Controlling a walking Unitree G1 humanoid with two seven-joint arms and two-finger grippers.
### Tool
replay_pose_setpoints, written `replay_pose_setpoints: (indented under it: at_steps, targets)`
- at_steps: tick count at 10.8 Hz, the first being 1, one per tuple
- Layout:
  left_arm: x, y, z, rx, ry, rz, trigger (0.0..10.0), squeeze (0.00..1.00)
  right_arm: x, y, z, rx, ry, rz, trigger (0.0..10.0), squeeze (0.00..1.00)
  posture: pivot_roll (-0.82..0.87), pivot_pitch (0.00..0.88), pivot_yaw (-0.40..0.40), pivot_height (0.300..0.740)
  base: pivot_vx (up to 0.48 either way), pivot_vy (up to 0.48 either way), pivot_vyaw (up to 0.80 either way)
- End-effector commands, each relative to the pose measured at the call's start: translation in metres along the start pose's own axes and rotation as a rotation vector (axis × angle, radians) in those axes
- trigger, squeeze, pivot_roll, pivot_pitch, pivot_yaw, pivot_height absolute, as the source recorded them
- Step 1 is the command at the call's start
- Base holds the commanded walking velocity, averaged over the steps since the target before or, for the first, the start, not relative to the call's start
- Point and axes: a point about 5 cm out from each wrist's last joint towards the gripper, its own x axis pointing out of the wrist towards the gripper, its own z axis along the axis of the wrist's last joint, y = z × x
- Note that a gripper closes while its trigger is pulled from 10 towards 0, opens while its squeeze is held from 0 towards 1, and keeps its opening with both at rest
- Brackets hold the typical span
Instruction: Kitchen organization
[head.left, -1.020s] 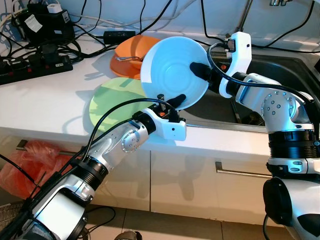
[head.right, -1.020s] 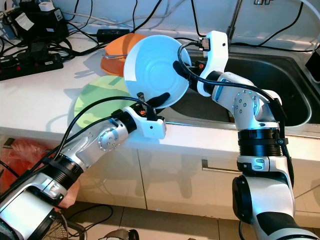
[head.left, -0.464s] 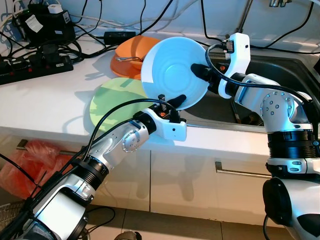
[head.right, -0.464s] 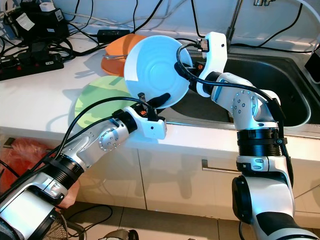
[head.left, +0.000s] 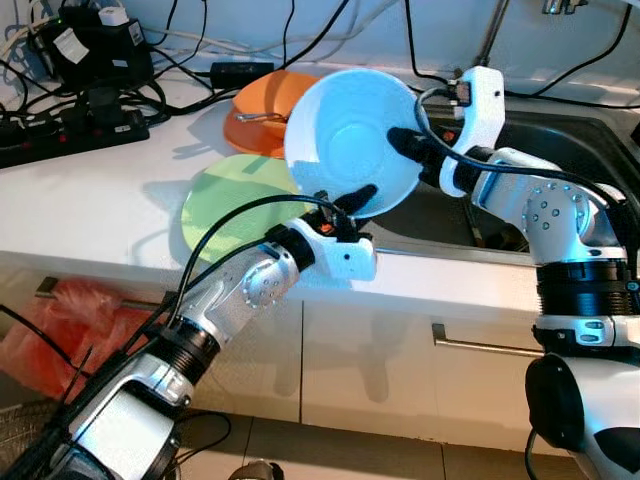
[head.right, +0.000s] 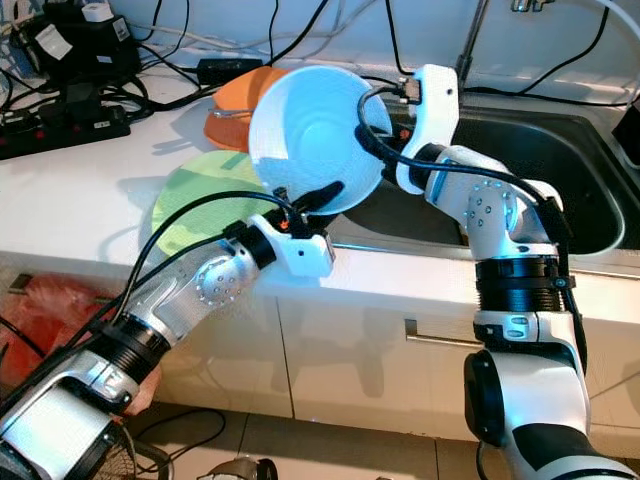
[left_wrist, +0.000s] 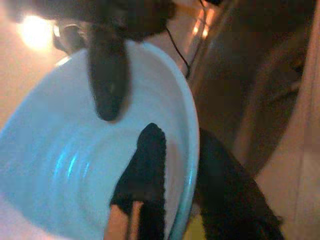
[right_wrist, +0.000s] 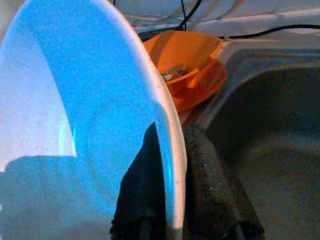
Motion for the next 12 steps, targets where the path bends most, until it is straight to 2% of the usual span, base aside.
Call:
replay_pose_setpoints:
  at_steps: [1, 3, 4, 5, 8, 10, 12]
  targets:
    - [0.005, 0.025, 0.013, -0.014, -0.087, 0.144, 10.0, 1.0, -0.004, -0.013, -0.005, 0.033, 0.004, -0.059, 0.0, 0.0, -0.02, 0.029, -0.022, 0.74, 0.0, 0.0, 0.0]
    - [0.004, 0.035, 0.022, -0.042, -0.148, 0.21, 10.0, 1.0, -0.004, -0.015, -0.004, 0.047, -0.006, -0.067, 0.0, 0.0, -0.02, 0.029, -0.017, 0.74, 0.0, 0.0, 0.0]
    - [0.004, 0.039, 0.023, -0.108, -0.161, 0.248, 10.0, 1.0, -0.005, -0.018, -0.002, 0.058, -0.022, -0.079, 0.0, 0.0, -0.03, 0.031, -0.017, 0.74, 0.0, 0.0, 0.0]
    - [0.003, 0.041, 0.023, -0.121, -0.165, 0.26, 10.0, 1.0, -0.005, -0.019, 0.0, 0.062, -0.034, -0.088, 0.0, 0.0, -0.03, 0.031, -0.019, 0.74, 0.0, 0.0, 0.0]
    - [-0.002, 0.039, 0.021, -0.163, -0.159, 0.269, 10.0, 1.0, -0.012, -0.047, 0.015, 0.062, -0.152, -0.285, 0.0, 0.0, -0.02, 0.03, -0.021, 0.74, 0.0, 0.0, 0.0]
    - [-0.002, 0.041, 0.02, -0.19, -0.152, 0.283, 10.0, 1.0, -0.021, -0.07, 0.015, 0.064, -0.179, -0.44, 0.0, 0.0, -0.02, 0.031, -0.018, 0.74, 0.0, 0.0, 0.0]
    - [-0.002, 0.045, 0.02, -0.256, -0.136, 0.305, 10.0, 1.0, -0.03, -0.092, 0.011, 0.057, -0.192, -0.571, 0.0, 0.0, -0.02, 0.033, -0.019, 0.74, 0.0, 0.0, 0.0]
